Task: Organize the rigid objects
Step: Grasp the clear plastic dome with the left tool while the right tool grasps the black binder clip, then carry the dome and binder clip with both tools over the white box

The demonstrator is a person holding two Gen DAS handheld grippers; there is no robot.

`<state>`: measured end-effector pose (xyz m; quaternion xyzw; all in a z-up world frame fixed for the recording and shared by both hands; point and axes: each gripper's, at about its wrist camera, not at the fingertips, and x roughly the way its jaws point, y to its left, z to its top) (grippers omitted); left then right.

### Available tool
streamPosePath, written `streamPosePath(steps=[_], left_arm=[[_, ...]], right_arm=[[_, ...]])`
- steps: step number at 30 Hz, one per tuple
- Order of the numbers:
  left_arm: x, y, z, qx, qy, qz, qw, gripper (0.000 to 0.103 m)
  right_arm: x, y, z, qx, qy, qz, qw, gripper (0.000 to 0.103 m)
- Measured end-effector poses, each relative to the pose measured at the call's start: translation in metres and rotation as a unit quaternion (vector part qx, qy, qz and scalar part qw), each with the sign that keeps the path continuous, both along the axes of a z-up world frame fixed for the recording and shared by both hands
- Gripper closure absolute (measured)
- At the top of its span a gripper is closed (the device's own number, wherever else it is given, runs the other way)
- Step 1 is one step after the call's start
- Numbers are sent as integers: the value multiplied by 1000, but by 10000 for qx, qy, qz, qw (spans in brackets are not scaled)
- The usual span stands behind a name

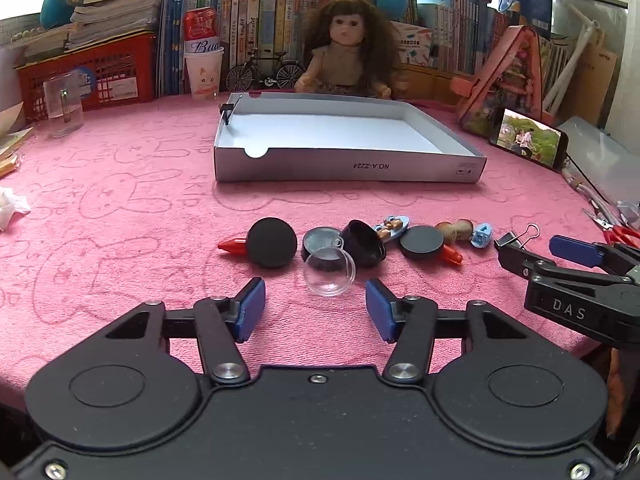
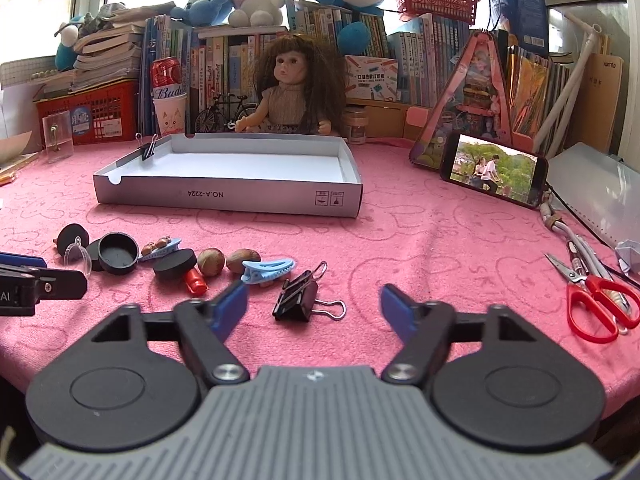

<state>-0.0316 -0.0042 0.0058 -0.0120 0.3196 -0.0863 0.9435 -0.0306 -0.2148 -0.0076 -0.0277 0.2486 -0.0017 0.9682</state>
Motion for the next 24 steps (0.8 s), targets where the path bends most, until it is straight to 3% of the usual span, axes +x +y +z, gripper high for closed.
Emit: streamPosePath(steps=[4, 9, 12, 22, 24], left_arm=[[5, -8, -3, 89, -62, -11, 9999, 55], [8, -10, -4, 211, -156, 108, 9996, 76], [9, -6, -4, 114, -131, 168, 9997, 77], [10, 3, 16, -13, -336, 206, 9992, 77], [14, 5, 20, -4, -384, 238, 9990, 77]], right_arm=[[1, 2, -3, -17, -12, 66, 10000, 33], [4, 6, -4, -16, 20, 166, 9999, 59], [5, 6, -5, 59, 45, 217, 9997, 76], [10, 1, 8, 260, -70, 243, 9993, 81], [14, -1, 12, 331, -77, 200, 9992, 89]])
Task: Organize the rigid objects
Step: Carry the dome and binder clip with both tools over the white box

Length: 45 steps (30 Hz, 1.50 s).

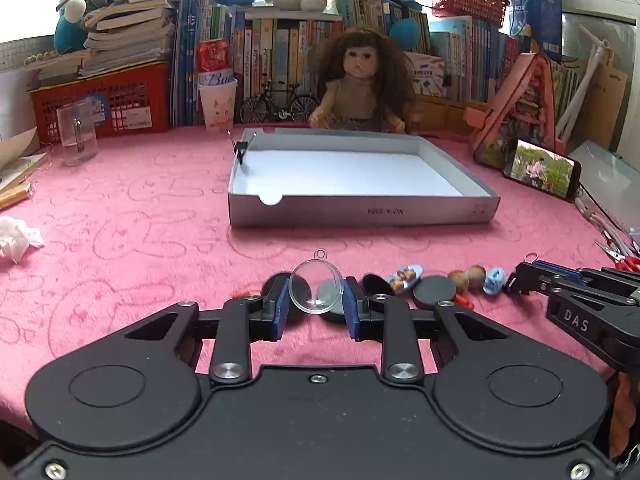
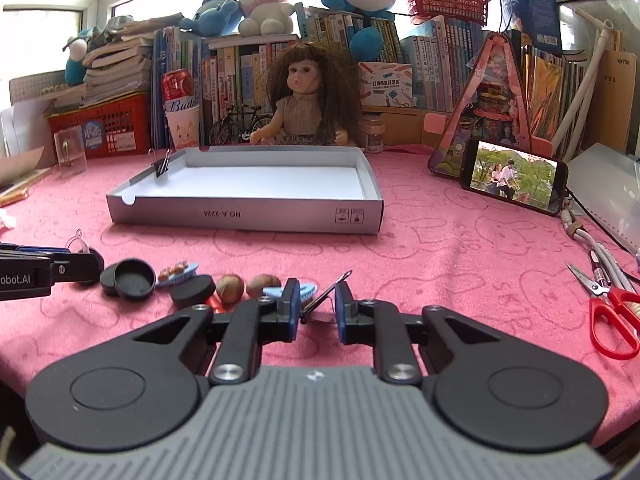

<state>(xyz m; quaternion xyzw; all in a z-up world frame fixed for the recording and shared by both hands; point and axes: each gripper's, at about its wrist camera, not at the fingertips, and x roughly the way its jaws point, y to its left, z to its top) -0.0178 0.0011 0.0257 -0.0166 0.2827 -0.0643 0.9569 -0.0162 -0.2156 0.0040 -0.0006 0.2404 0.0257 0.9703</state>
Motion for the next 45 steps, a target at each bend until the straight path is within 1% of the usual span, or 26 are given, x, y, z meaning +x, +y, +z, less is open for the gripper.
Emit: streamPosePath(steps=[5, 8, 10, 12, 14, 15, 16, 17, 18, 21, 26, 27, 28, 33, 38, 43, 45], left_arm=[[15, 7, 9, -99, 22, 100, 9999, 77], [18, 10, 11, -92, -43, 156, 9998, 77], [19, 11, 11, -101, -34, 180, 9998, 77], [19, 12, 9, -119, 25, 196, 9997, 77], [20, 13, 6, -134, 80, 209, 9997, 77], [20, 13, 5, -141, 91, 216, 9996, 77], [20, 13, 5, -143, 96, 220, 9996, 76], [20, 13, 5, -142, 98, 222, 9996, 76], [19, 13, 4, -138, 99, 221, 9996, 77], [19, 12, 3, -132, 105, 210, 9996, 76], [19, 12, 1, -119, 144, 195, 9996, 76], [19, 12, 0, -118, 150, 196, 9996, 76], [20, 12, 0, -122, 156, 195, 9996, 76], [22, 12, 1, -140, 151, 165, 9997, 77], [28, 13, 5, -177, 136, 148, 9996, 77], [44, 16, 15, -249, 78, 139, 9996, 77], [54, 17, 21, -294, 60, 125, 9995, 77]], right_arm=[[7, -1, 4, -31, -9, -90, 10000, 92], [7, -6, 2, 20, 106, -91, 9999, 91], [3, -9, -2, 41, 158, -75, 9998, 89], [0, -10, -5, 55, 198, -9, 9998, 83], [-4, -10, -8, 35, 204, 69, 9998, 81], [-5, -9, -9, -6, 191, 104, 9998, 64], [-7, -8, -9, -43, 174, 148, 9997, 62], [-7, -6, -10, -87, 163, 198, 9996, 57], [-7, -3, -11, -161, 156, 219, 9995, 54], [-5, 4, -14, -388, 120, 244, 9989, 52], [3, 6, -19, -477, 105, 227, 9985, 52], [4, 6, -19, -460, 101, 233, 9986, 72], [4, 6, -19, -451, 90, 208, 9987, 75], [3, 3, -16, -268, 133, 216, 9993, 77], [10, -5, -4, -23, 102, 70, 9999, 77], [28, -14, 11, 349, 69, 38, 9994, 77], [41, -17, 19, 586, 102, 67, 9982, 77]])
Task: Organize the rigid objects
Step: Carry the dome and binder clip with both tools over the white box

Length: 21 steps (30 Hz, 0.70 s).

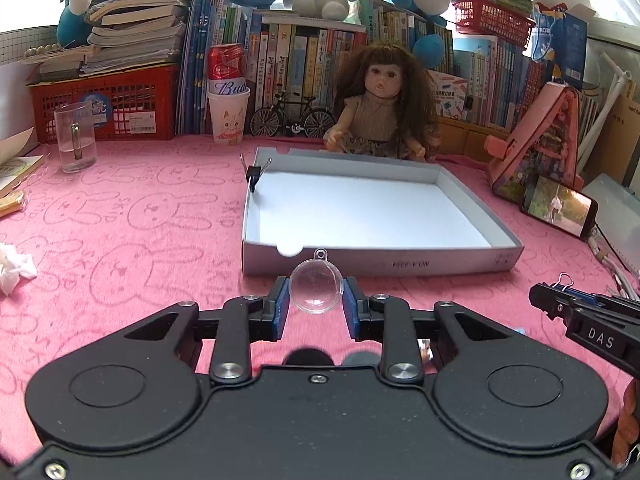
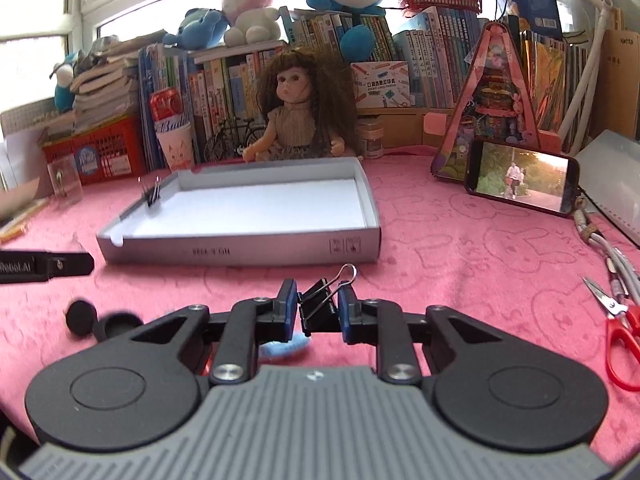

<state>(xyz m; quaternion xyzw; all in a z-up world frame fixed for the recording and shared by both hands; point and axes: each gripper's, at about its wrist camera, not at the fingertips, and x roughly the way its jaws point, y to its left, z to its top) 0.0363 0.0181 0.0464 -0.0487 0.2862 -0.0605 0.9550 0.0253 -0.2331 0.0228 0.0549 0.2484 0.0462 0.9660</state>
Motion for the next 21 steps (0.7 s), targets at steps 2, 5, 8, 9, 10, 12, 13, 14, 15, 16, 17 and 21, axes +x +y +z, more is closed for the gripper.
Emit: streamPosePath(steps=[2, 5, 8, 9, 10, 12, 13, 14, 15, 16, 17, 21], left_arm=[[13, 0, 6, -36, -15, -20, 10000, 77], [35, -1, 16, -104, -29, -80, 9999, 77], [61, -4, 23, -219, 39, -204, 9995, 77], [71, -5, 24, -249, 77, -243, 9994, 77], [82, -7, 24, -281, 160, -300, 9990, 77], [104, -8, 22, -458, 394, -423, 9973, 77], [116, -10, 20, -554, 524, -519, 9957, 77], [126, -11, 18, -609, 623, -574, 9945, 77], [135, -13, 16, -602, 702, -593, 9939, 77], [144, -16, 14, -535, 769, -608, 9937, 77], [150, -19, 12, -483, 801, -605, 9938, 77], [167, -30, 0, -282, 876, -623, 9938, 77]], right_arm=[[17, -3, 7, 233, 53, 23, 9997, 77], [44, -5, 15, 509, 151, 55, 9986, 77], [74, -5, 21, 726, 297, 114, 9969, 77], [83, -5, 22, 772, 373, 133, 9962, 77], [94, -3, 21, 814, 467, 168, 9954, 77], [116, -3, 19, 958, 741, 238, 9924, 77], [126, -3, 18, 1013, 846, 248, 9909, 77], [134, -3, 16, 1036, 933, 259, 9899, 77], [142, -2, 14, 1029, 1040, 255, 9889, 77], [149, -1, 12, 1001, 1107, 246, 9885, 77], [153, 0, 10, 964, 1145, 241, 9884, 77], [166, 8, 5, 732, 1200, 223, 9898, 77]])
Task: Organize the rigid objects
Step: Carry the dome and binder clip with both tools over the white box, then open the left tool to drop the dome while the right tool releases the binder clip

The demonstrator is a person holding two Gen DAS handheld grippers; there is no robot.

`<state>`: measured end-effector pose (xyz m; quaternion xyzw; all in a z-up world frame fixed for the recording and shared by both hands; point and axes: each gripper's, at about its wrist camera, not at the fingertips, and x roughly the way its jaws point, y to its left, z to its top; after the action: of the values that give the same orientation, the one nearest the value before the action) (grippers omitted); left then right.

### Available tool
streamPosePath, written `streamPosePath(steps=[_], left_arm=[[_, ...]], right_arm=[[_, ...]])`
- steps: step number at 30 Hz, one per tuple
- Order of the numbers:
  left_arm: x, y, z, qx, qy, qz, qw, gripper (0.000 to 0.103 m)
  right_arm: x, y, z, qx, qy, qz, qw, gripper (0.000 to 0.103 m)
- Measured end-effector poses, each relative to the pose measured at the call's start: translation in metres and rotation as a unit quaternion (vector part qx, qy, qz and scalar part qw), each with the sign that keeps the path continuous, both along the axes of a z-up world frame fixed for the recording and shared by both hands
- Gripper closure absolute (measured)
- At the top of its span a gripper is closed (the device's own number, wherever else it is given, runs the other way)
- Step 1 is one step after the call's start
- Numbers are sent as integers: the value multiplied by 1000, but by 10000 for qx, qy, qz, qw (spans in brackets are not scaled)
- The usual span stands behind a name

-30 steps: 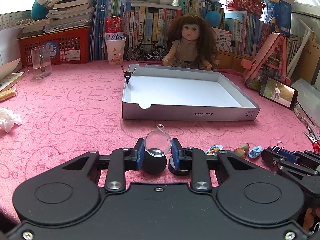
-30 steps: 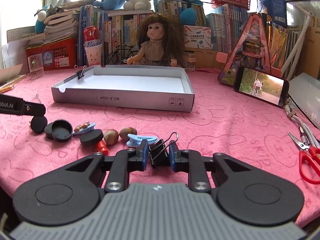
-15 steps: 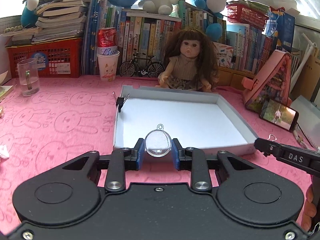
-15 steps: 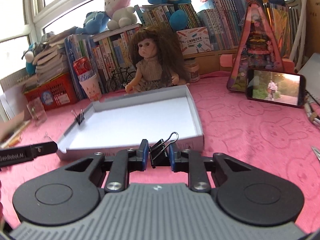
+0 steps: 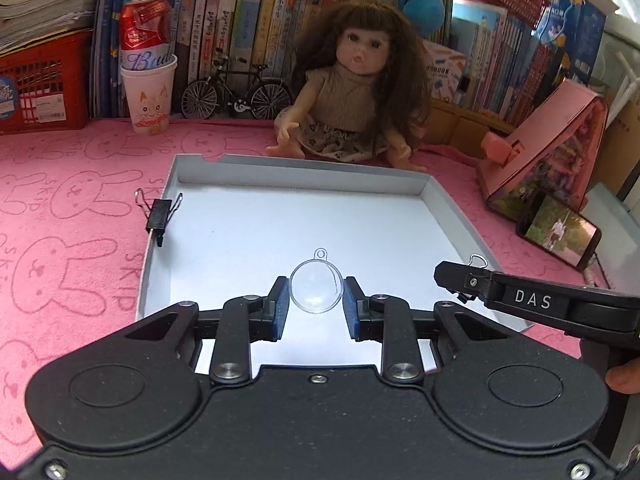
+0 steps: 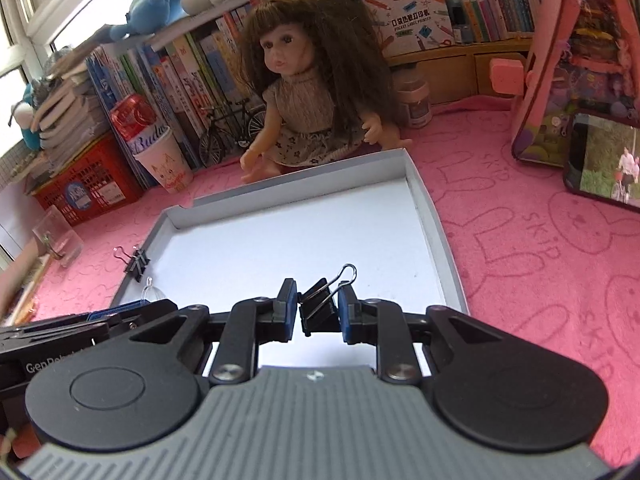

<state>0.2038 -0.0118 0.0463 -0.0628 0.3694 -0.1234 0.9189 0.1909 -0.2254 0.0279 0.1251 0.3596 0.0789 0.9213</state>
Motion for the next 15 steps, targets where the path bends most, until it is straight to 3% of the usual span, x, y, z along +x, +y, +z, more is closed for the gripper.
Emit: streamPosePath(steps=[15], left_arm=[[14, -11, -29, 220, 226, 158, 9994, 76]], right_arm=[[11, 3, -17, 22, 219, -41, 9997, 77]])
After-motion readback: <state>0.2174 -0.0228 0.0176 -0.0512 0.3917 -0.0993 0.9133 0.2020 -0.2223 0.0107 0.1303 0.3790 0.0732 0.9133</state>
